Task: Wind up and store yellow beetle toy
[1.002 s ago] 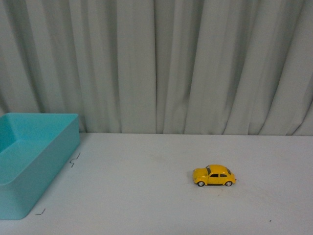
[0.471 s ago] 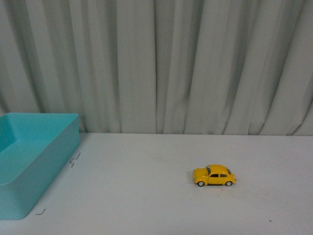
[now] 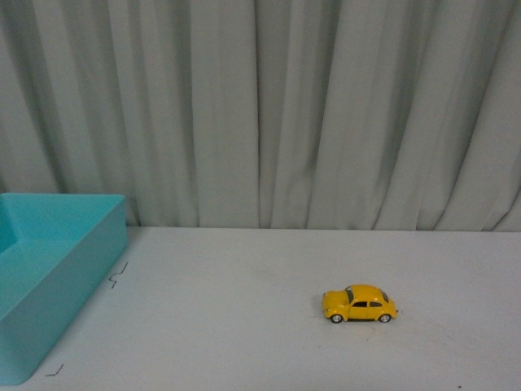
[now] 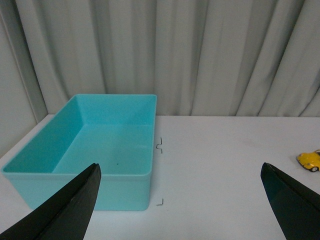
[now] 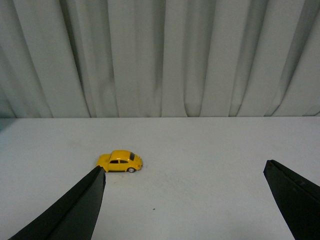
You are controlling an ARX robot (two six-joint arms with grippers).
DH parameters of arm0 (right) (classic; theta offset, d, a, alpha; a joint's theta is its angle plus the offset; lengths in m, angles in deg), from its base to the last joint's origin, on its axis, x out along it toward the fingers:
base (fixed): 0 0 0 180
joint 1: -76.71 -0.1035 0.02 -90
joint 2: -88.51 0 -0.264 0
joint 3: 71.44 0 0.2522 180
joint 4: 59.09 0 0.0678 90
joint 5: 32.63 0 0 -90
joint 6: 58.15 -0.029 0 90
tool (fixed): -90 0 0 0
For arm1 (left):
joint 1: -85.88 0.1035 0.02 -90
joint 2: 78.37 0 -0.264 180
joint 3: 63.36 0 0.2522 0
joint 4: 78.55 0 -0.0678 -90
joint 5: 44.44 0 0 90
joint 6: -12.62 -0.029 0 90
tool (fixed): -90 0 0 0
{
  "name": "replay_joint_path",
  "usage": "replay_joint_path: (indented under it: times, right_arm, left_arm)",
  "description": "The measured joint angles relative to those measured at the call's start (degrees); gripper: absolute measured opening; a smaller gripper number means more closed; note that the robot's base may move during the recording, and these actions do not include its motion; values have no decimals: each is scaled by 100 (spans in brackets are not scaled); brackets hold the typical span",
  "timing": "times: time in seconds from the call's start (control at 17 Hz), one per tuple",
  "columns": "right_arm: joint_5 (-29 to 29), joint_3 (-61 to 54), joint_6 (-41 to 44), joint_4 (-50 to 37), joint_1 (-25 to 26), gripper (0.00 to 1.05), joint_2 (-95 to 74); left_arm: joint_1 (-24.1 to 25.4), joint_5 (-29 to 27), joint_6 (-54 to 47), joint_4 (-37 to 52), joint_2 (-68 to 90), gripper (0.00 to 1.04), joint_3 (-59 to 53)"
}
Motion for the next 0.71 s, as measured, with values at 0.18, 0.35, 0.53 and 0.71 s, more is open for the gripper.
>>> replay_joint_path:
  times: [0.18,0.35,0.53,0.71]
  right_arm:
    - [0,0,0,0,0,98,0]
    - [0,0,0,15,0,98,-2]
    - [0,0,0,-17,0,98,2]
    - [0,0,0,2,0,98,0]
  left_arm:
    - [0,0,0,0,0,98,0]
    - [0,0,0,-2,0,98,0]
    - [0,0,0,15,0,98,0]
    - [0,0,0,-2,0,98,0]
